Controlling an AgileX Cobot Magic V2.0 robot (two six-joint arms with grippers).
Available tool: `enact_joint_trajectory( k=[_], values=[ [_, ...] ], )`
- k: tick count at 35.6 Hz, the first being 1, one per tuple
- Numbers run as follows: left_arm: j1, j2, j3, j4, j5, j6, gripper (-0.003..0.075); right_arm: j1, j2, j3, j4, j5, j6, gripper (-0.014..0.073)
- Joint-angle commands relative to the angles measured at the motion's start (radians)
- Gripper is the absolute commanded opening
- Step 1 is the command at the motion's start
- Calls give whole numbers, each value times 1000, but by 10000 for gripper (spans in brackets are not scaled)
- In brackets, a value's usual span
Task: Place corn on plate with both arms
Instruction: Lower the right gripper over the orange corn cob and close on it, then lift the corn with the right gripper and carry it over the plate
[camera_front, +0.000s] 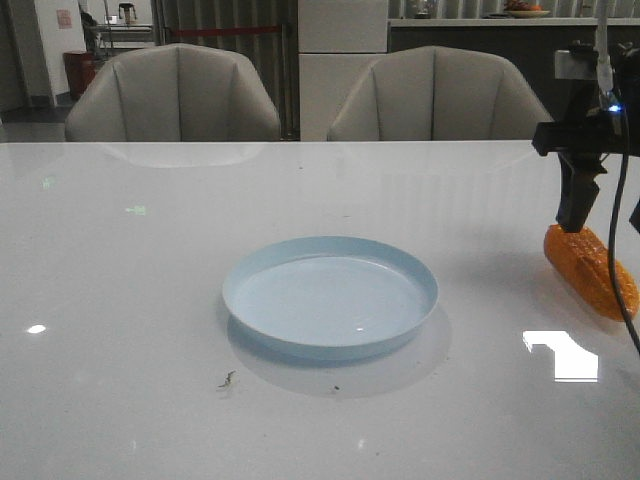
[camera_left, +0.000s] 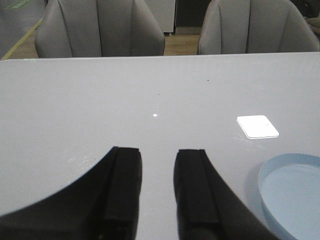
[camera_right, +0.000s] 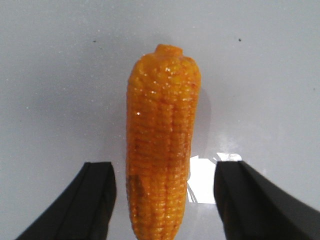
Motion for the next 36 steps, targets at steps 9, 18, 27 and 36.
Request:
enact_joint_trajectory(
  k=[9, 18, 27, 36],
  values=[
    [1, -6, -28, -10, -71, 0, 262, -1, 8, -33, 10, -61, 8, 529],
    [1, -6, -28, -10, -71, 0, 262, -1, 35, -33, 11, -74, 7, 524],
    [1, -6, -28, -10, -71, 0, 262, -1, 71, -33, 11, -76, 0, 251],
    [1, -6, -28, -10, -71, 0, 262, 26, 58, -90, 10, -49, -139, 221]
  ],
)
